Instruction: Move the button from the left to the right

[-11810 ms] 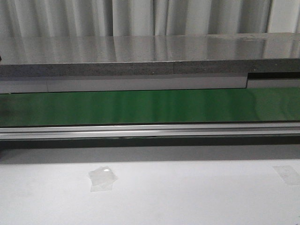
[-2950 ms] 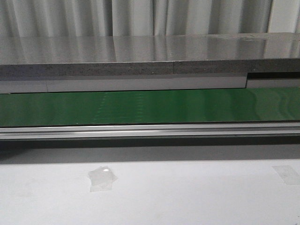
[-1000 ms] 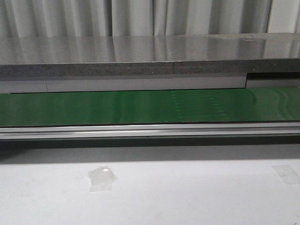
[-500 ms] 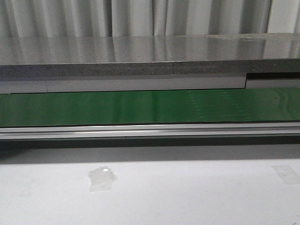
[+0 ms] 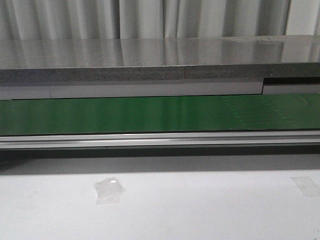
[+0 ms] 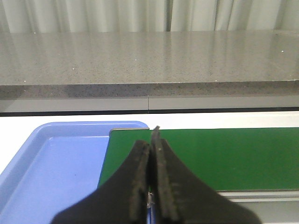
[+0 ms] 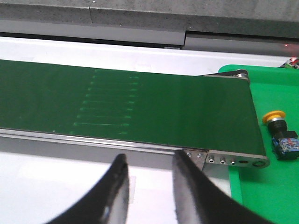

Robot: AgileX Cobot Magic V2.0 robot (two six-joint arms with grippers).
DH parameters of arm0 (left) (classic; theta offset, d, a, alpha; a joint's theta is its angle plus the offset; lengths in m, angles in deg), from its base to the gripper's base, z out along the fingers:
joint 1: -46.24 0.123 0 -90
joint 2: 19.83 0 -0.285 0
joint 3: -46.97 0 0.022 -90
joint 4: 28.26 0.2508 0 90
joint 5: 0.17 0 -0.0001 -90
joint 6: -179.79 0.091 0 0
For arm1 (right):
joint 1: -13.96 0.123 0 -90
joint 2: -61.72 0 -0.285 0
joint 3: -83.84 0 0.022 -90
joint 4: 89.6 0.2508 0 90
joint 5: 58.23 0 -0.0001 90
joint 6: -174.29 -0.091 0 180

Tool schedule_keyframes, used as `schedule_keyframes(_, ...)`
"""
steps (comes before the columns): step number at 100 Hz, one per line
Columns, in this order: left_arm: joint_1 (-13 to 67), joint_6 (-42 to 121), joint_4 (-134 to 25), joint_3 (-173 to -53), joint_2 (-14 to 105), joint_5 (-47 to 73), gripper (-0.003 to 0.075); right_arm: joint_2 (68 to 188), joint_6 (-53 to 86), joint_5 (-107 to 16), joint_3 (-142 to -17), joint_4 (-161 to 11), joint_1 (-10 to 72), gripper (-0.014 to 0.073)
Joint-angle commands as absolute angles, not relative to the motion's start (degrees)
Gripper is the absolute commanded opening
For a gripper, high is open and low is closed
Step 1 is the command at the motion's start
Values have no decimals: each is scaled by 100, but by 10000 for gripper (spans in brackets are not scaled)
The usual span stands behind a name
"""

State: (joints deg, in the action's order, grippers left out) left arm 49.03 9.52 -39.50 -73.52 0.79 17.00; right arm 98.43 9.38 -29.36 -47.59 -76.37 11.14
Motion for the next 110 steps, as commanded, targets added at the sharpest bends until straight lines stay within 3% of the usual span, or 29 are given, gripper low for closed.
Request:
schedule_keyframes(1, 4882, 953, -4024, -7504, 142, 1225, -20, 9844, 992, -3301, -4910, -7574, 1116, 83)
schedule_keyframes(11, 4882, 953, -4024, -7504, 142, 1225, -20, 9844, 992, -3360, -4910, -7574, 1116, -74)
schedule_keyframes(82, 4882, 953, -4024, -7504, 142, 1225, -20, 9844, 992, -3398, -4910, -7574, 1116, -67)
schedule_keyframes(110, 4882, 953, -4024, -7504, 142, 1225, -20, 9556, 818, -4117, -4502, -7867, 1264, -67)
